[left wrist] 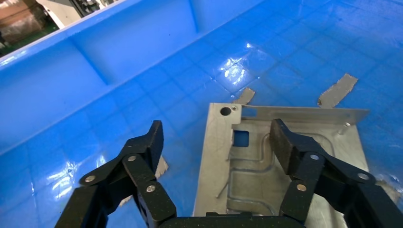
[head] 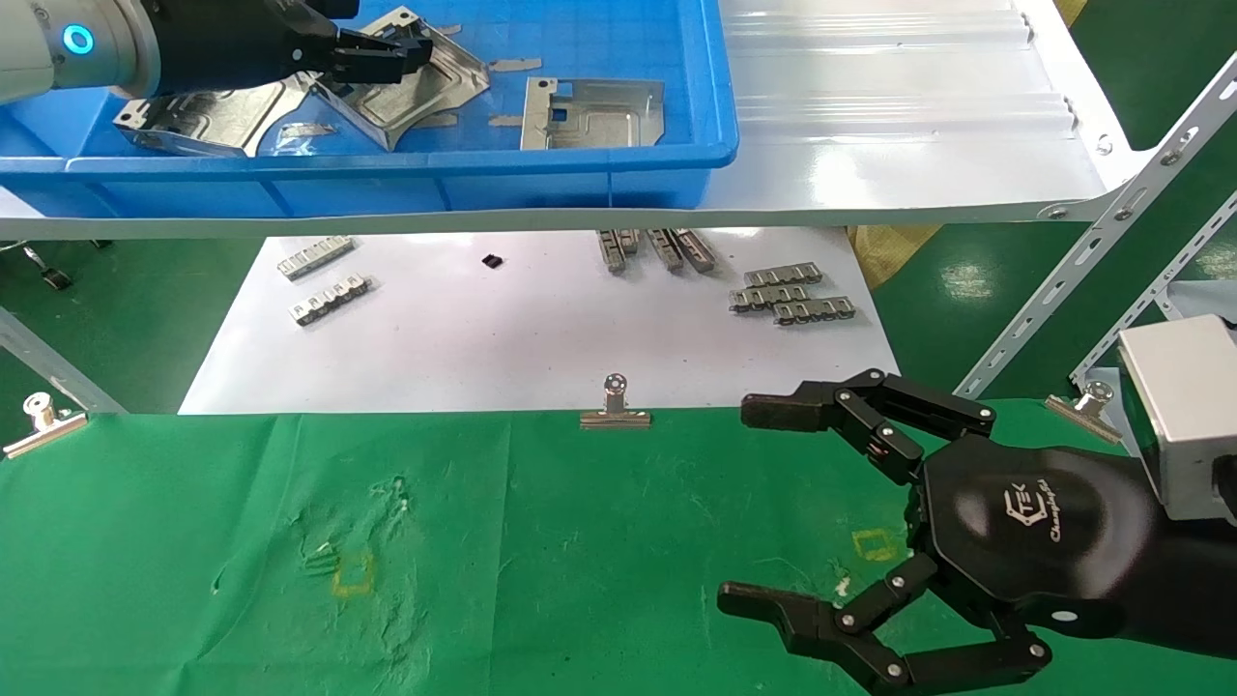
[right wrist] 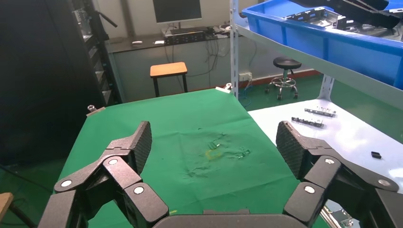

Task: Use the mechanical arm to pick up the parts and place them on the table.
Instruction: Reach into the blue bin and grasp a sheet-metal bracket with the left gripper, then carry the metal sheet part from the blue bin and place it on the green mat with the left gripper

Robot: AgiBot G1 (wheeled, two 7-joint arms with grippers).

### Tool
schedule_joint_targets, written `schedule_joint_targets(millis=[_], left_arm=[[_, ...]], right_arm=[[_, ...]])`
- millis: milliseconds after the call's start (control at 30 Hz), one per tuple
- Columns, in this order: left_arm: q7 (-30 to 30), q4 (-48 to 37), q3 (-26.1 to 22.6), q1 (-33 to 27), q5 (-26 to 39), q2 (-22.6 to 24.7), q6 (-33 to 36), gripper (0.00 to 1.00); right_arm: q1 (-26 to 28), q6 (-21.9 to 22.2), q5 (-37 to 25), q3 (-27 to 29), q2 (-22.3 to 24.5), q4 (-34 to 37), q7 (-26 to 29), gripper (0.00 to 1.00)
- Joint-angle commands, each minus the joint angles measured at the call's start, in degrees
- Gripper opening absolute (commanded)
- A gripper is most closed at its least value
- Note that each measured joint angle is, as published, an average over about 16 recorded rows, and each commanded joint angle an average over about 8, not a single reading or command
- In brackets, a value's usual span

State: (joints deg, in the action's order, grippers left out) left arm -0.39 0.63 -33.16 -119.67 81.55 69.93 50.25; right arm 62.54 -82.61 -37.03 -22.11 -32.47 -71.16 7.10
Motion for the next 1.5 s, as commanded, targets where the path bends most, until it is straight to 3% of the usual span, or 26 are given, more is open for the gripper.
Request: schedule_joint_targets(millis=[33,900,1067,1367,1500], left_arm=[[-0.28,-0.39,-0.2,-0.3,0.28,-0.08,0.16,0.0],[0.54,0.66,1.26,-1.64,-1.82,-4.11,6.96,0.0],[3.04,3.03,3.02,-2.59,-4.52,-5.75,14.28,0.0],[9.43,7.2,4.17,-2.81,-7.64,-8.39,37.1,0.0],[11.21,10.31,3.37,-1.6,-8.75,-9.24,41.39,0.0]], right_arm=[[0.0,0.0,0.0,0.0,0.0,0.0,0.0,1.0],[0.0,0.0,0.0,0.0,0.0,0.0,0.0,1.0],[0.0,0.0,0.0,0.0,0.0,0.0,0.0,1.0],[0.0,0.0,0.0,0.0,0.0,0.0,0.0,1.0],[0.0,0.0,0.0,-0.01,0.0,0.0,0.0,1.0]])
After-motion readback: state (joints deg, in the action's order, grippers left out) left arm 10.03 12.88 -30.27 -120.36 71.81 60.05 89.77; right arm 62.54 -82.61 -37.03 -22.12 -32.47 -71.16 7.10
